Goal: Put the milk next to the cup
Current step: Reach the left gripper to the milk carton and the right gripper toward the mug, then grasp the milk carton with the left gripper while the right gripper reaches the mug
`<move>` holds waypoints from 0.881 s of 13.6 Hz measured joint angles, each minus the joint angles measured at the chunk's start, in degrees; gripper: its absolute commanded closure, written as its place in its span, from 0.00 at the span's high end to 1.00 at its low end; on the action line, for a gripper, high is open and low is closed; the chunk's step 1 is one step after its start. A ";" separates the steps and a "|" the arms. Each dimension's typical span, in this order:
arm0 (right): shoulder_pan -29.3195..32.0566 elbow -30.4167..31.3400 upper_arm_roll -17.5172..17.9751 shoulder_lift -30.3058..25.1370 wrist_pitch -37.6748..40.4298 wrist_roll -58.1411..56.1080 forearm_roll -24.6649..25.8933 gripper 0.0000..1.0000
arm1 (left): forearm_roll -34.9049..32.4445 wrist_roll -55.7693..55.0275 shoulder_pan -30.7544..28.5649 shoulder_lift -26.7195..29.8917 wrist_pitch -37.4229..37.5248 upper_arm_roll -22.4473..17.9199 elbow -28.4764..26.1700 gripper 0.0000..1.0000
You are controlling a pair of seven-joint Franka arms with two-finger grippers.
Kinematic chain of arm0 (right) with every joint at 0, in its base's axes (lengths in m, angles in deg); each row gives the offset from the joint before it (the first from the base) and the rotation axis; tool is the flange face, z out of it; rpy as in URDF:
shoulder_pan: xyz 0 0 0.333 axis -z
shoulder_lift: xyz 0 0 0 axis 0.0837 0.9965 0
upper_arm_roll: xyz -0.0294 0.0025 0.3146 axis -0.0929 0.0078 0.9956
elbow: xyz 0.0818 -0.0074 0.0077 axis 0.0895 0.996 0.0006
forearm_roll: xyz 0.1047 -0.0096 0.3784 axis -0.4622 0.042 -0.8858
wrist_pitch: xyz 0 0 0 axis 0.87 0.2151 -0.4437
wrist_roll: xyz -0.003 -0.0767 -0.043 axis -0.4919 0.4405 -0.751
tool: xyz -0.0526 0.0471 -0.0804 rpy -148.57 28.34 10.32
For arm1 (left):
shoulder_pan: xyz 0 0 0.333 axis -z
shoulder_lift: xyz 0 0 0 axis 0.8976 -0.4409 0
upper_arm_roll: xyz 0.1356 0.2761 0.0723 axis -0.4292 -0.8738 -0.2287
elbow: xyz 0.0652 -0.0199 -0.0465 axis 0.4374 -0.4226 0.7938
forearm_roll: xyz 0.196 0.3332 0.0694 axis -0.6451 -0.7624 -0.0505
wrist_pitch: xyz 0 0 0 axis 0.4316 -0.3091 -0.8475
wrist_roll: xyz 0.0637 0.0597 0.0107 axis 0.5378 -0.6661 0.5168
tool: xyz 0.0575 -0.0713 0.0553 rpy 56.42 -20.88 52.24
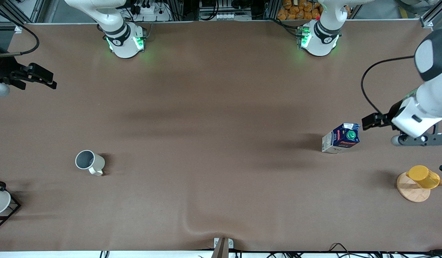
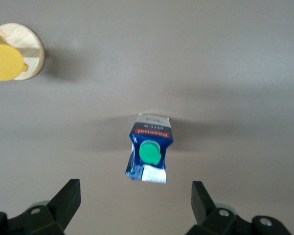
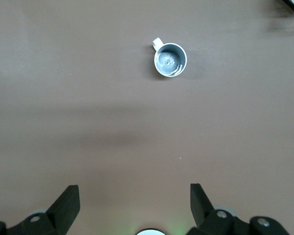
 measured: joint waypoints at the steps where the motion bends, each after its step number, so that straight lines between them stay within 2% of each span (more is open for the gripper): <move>1: 0.00 0.08 -0.01 0.22 0.01 -0.02 0.00 1.00 | 0.00 0.00 -0.02 -0.86 -1.54 0.00 -0.69 1.00; 6: 0.00 0.45 -0.07 6.36 -3.69 -0.10 0.00 1.00 | 0.00 0.00 -0.03 -4.04 -8.75 0.00 -6.61 1.00; 12: 0.72 0.51 -0.38 15.72 -12.79 -0.12 0.09 1.00 | 0.00 0.00 -0.03 -4.60 -9.85 0.00 -10.94 1.00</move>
